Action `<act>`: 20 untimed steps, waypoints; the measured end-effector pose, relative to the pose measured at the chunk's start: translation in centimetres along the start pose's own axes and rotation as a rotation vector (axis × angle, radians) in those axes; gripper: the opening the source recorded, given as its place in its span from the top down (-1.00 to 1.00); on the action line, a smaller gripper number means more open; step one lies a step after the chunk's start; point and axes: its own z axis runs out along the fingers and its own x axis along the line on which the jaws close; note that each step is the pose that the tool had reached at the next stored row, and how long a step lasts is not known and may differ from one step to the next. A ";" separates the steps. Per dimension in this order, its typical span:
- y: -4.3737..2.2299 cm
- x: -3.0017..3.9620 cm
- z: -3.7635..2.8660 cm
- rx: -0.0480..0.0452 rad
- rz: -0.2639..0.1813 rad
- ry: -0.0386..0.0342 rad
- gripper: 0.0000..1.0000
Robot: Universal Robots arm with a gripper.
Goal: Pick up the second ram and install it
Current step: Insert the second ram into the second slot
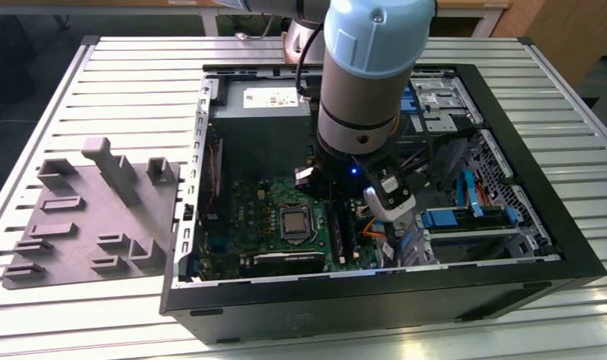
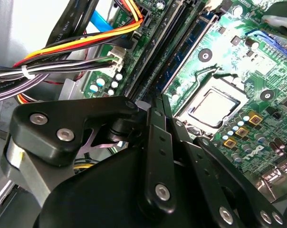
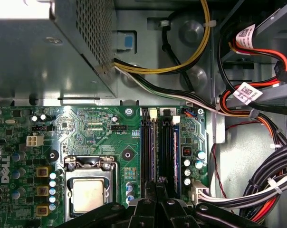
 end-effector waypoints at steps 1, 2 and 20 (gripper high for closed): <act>0.00 0.00 0.00 0.0002 0.000 0.0000 0.76; 0.00 0.00 0.02 -0.0002 0.000 -0.0001 0.76; 0.18 -0.07 -2.71 0.0000 0.000 -0.0001 0.62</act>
